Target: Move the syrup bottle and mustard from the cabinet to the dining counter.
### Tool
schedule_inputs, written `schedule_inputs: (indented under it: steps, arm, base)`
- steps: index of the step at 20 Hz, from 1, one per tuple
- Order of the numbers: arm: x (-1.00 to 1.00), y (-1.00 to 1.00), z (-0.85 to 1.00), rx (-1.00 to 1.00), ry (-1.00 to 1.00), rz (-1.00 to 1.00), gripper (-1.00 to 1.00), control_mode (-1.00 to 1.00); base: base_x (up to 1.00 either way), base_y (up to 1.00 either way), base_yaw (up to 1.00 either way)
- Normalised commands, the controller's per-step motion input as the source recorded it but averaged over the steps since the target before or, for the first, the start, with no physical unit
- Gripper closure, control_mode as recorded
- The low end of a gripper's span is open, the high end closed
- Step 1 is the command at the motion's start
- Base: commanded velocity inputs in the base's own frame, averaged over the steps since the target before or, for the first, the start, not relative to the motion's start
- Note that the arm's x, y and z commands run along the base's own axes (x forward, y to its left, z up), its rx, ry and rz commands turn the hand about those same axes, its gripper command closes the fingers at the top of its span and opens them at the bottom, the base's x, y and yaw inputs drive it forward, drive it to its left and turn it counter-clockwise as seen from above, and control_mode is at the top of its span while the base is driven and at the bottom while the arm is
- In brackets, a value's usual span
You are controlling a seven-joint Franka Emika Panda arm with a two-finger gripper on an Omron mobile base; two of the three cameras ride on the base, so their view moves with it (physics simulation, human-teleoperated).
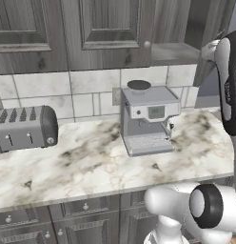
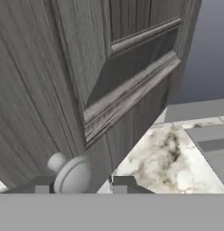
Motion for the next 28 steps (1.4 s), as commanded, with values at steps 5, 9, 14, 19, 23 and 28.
schedule_inputs:
  steps: [5,9,14,19,23,28]
  arm:
    - [-0.74,-1.00,-0.09,0.00,0.00,-0.05,1.00,-1.00]
    - [-0.59,-0.79,-0.09,0.00,0.00,-0.03,-1.00,-1.00]
    - [-0.92,0.26,-0.08,0.00,-0.04,-0.01,-1.00,-1.00]
    - [-0.96,0.97,-0.01,-0.04,-0.02,-0.04,-1.00,-1.00]
    - [-0.16,1.00,0.00,-0.10,0.00,-0.05,-1.00,-1.00]
    - [0.31,0.87,0.00,-0.03,-0.03,-0.03,-1.00,-1.00]
  base:
    - [0.00,0.00,0.00]
    - [0.00,0.00,0.00]
    - [0.00,0.00,0.00]
    - [0.00,0.00,0.00]
    - [0.00,0.00,0.00]
    - [0.00,0.00,0.00]
